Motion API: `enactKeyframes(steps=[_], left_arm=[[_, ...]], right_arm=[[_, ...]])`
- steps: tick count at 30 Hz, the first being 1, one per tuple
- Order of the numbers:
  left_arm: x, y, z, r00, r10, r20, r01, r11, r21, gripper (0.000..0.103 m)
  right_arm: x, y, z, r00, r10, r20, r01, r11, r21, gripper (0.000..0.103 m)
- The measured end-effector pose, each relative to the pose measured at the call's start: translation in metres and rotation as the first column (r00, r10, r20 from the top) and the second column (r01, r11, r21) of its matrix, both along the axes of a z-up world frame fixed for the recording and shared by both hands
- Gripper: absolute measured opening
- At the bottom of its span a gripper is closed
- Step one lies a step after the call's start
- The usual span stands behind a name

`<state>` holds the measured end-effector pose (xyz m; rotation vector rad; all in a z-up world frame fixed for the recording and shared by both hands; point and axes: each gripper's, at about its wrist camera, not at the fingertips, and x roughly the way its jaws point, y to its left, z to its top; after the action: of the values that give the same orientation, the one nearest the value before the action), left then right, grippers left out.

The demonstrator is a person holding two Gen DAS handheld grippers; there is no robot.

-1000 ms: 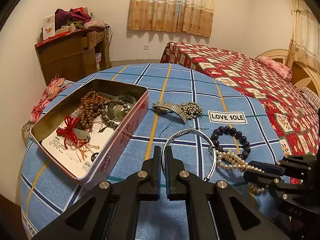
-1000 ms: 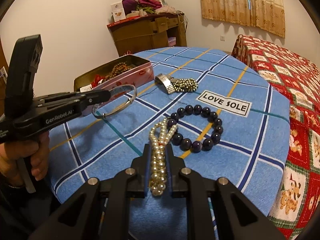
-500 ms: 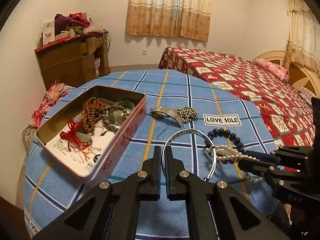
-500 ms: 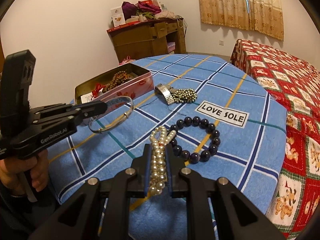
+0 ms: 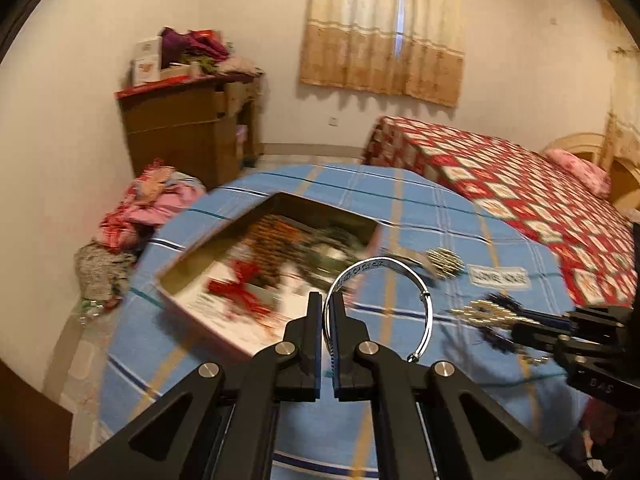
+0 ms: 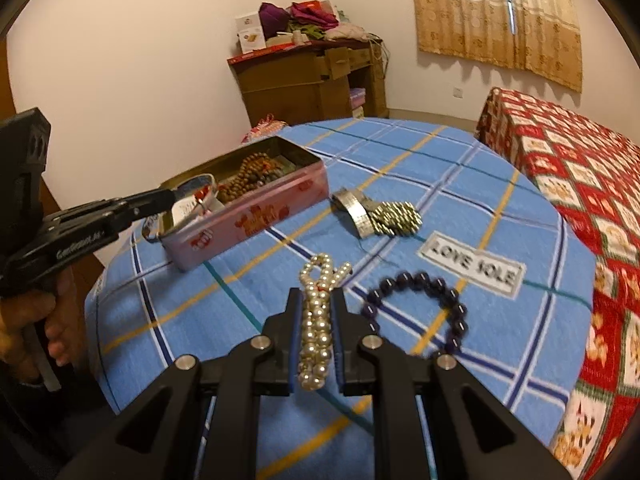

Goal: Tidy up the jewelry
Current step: 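Drop the bangle into the tin with the left tool while the right drops the pearls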

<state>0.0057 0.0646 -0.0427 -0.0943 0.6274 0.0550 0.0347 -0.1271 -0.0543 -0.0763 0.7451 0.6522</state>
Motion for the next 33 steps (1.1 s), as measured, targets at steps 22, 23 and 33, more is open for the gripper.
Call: enactKeyframes(steps=[22, 23, 33], left_arm=[[0.06, 0.061, -0.019, 0.988, 0.112, -0.109, -0.109, 0.993, 0.033, 0.003], [0.06, 0.061, -0.02, 0.987, 0.111, -0.117, -0.109, 0.994, 0.024, 0.004], [0.047, 0.059, -0.017, 0.981, 0.142, -0.132, -0.144, 0.99, -0.002, 0.01]], right_arm=[[0.067, 0.132, 0.002, 0.987, 0.159, 0.032, -0.158, 0.987, -0.007, 0.016], [0.066, 0.133, -0.001, 0.987, 0.158, 0.03, -0.157, 0.987, -0.015, 0.016], [0.048, 0.088, 0.003, 0.994, 0.087, 0.06, -0.086, 0.996, -0.02, 0.047]])
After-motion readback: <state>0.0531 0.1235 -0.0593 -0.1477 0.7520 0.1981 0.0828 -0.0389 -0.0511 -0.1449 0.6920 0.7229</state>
